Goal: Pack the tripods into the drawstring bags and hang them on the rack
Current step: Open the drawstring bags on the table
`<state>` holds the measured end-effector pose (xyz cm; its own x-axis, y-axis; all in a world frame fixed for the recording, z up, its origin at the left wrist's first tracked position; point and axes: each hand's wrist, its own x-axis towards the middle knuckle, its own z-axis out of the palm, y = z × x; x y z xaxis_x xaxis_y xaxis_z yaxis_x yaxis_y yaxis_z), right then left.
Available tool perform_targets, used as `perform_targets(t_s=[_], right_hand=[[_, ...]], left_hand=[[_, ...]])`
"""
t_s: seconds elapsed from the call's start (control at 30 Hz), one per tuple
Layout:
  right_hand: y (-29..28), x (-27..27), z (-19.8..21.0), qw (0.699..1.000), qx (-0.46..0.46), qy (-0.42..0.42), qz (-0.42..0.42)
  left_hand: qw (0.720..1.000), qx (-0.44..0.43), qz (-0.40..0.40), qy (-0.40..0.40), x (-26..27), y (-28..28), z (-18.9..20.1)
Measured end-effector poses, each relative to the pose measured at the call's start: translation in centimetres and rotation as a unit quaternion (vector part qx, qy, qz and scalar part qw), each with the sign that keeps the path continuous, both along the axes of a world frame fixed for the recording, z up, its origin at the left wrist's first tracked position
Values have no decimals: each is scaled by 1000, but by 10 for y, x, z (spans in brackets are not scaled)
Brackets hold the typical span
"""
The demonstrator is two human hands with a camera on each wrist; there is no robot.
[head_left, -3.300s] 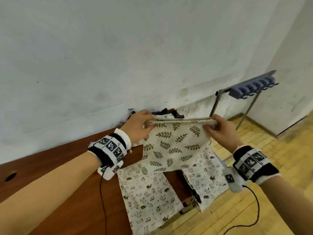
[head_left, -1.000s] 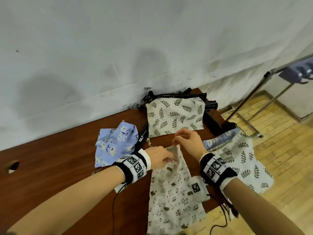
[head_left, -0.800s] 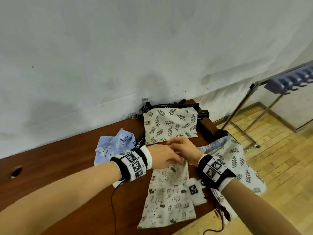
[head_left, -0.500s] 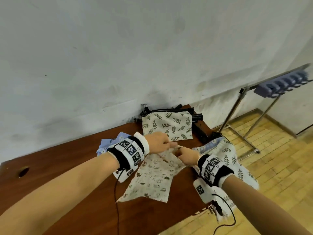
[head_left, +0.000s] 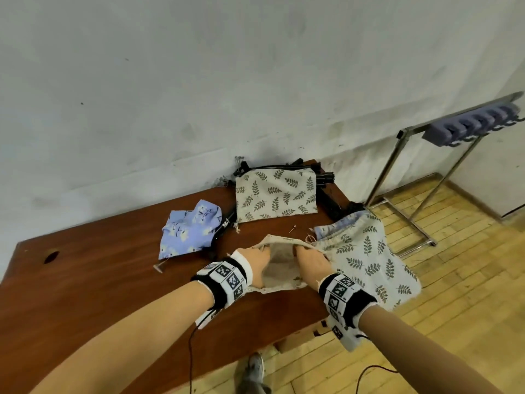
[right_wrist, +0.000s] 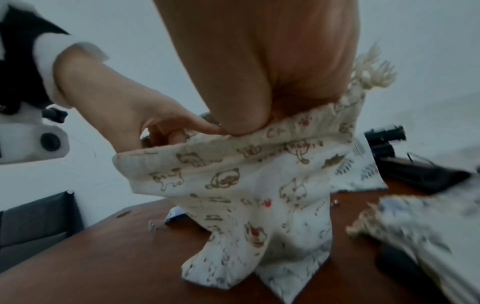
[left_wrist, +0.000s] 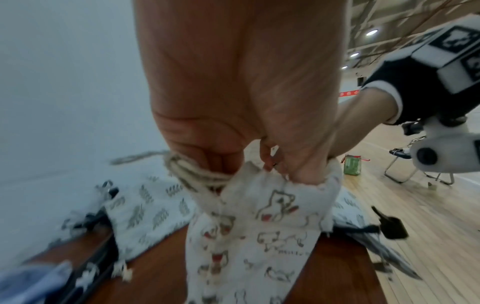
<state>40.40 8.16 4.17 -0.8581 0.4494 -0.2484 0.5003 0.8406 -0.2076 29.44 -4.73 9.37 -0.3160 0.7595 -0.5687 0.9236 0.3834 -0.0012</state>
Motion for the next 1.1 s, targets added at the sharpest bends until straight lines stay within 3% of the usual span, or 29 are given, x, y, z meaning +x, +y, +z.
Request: perform_targets(t_s=[0.17,0.37,0.73,0.9,1.0,1.1], right_hand=[[-13,18,-35,998,-57,1,-2],[-14,20,-60,981,-189,23,-43],[-1,29,-45,984,-178,-15,25],[28,32,-7,988,-56,5,141],[52,35,23,971,73,9,228],[72,45,45,949,120,64,285]], left_hand=[[999,4,40,-26,20,-17,-33],[998,-17,53,-1,29,-26,-44],[999,0,51,-18,29,-25,-40],[994,15,69,-89,11,-21,-23],[994,58,43,-78,-4,-15,-2],[993,87,18,-76,-19,-6,17]])
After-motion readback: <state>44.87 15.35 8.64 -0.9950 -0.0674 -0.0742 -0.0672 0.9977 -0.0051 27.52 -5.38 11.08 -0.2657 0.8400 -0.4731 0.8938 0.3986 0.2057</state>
